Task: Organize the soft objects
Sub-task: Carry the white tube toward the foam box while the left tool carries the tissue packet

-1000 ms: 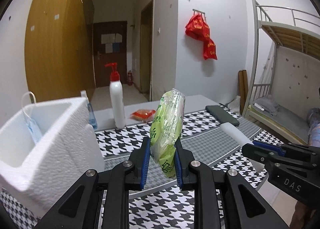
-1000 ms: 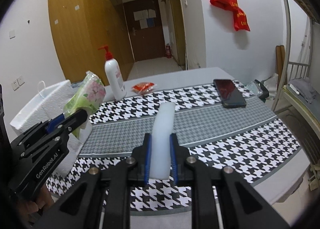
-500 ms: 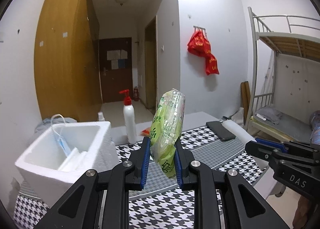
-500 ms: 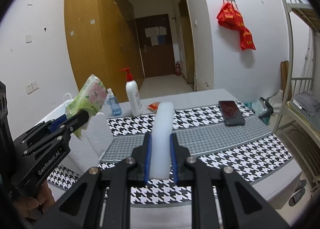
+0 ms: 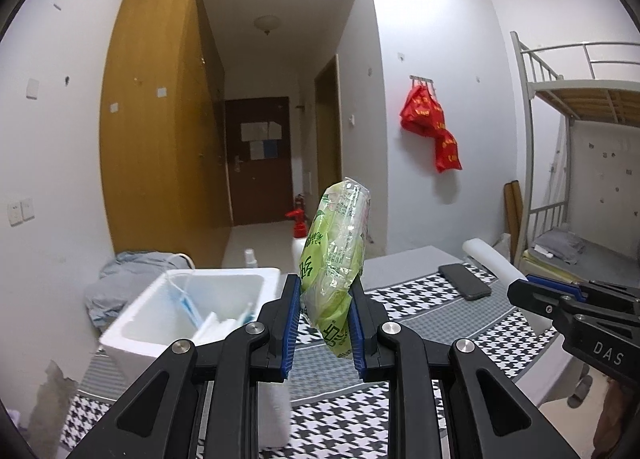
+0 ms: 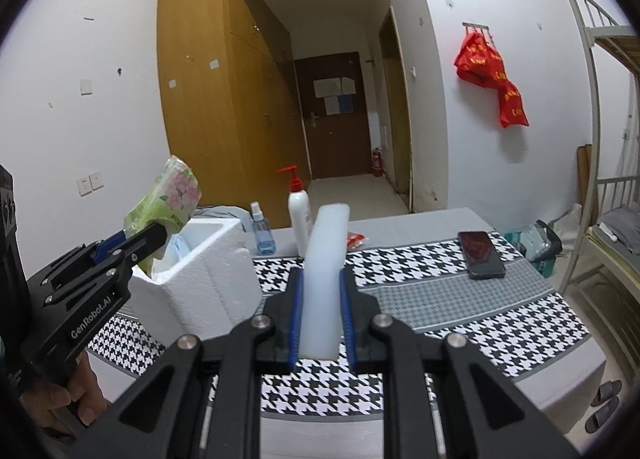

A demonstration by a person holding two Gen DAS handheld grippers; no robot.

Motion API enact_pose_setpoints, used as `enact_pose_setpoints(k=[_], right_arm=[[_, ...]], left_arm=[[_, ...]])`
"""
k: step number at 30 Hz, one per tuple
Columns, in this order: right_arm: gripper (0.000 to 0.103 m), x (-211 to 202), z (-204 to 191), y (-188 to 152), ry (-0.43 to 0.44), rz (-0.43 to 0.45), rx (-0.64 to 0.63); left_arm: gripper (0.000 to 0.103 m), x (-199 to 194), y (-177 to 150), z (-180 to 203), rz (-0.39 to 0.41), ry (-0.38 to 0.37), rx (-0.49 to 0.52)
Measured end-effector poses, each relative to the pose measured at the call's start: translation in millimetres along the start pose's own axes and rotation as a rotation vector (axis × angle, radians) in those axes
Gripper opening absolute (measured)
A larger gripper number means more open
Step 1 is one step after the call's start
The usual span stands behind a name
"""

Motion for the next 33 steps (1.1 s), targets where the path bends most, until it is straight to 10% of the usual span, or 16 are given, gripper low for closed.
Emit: enact_pose_setpoints(k=[33], right_arm=[[0.021, 23, -75, 23, 0.174, 0.034, -0.090]], left_arm=[[0.024, -30, 6, -88, 0.033, 0.185, -0.045]])
Point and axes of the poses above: each gripper's, at about its wrist camera, not at the fingertips, and x roughly the way its jaws point, z to its right, y to its top, the point moved 10 cm from there along x, roughly the way its jaws point
